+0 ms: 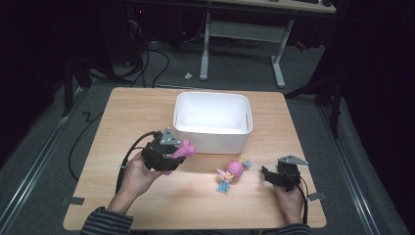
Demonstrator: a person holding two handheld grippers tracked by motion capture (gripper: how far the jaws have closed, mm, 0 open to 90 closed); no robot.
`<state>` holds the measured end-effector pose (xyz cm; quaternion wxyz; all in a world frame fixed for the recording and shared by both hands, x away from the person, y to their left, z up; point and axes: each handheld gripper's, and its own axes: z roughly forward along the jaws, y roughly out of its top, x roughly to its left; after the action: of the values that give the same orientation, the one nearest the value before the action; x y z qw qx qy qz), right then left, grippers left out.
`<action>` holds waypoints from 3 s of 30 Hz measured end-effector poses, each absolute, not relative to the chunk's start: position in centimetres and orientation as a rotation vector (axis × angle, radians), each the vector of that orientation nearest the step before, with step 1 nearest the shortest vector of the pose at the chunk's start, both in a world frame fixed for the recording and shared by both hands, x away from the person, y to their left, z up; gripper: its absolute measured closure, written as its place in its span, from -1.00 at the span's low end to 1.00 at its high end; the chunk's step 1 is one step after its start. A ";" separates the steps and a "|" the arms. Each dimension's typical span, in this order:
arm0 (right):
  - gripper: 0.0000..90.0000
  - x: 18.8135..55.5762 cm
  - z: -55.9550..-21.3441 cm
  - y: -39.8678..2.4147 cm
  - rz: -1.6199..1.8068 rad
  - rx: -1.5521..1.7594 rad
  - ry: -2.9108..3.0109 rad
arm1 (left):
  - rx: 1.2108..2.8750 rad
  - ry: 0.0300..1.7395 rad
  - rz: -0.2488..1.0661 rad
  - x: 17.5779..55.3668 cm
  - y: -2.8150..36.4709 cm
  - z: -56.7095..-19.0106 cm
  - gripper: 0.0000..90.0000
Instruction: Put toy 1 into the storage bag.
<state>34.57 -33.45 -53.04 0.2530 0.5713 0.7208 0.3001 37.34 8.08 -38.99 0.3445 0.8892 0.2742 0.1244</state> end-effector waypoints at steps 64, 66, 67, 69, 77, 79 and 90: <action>-0.37 34.6 -53.0 -33.4 0.815 1.551 1.962 | 2.289 0.741 0.318 49.2 0.2 -34.7 0.30; -0.37 34.6 -53.0 -33.4 0.815 1.552 1.963 | 2.293 0.745 0.328 49.4 0.0 -35.0 0.30; -0.37 34.6 -53.0 -33.4 0.815 1.552 1.963 | 2.293 0.745 0.328 49.4 0.0 -35.0 0.30; -0.37 34.6 -53.0 -33.4 0.815 1.551 1.962 | 2.293 0.753 0.333 49.7 -0.1 -35.2 0.30; -0.38 34.6 -53.0 -33.4 0.815 1.551 1.962 | 2.307 0.768 0.327 50.4 -0.7 -36.3 0.29; -0.37 34.6 -53.0 -33.4 0.815 1.551 1.962 | 2.310 0.766 0.326 50.4 -0.8 -36.4 0.29; -0.38 34.6 -53.0 -33.4 0.815 1.551 1.963 | 2.310 0.780 0.334 50.6 -1.2 -37.5 0.29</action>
<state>34.57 -33.45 -53.03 0.2526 0.5705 0.7218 0.2996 50.65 -1.18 -37.45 0.3340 0.8848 0.2987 0.1278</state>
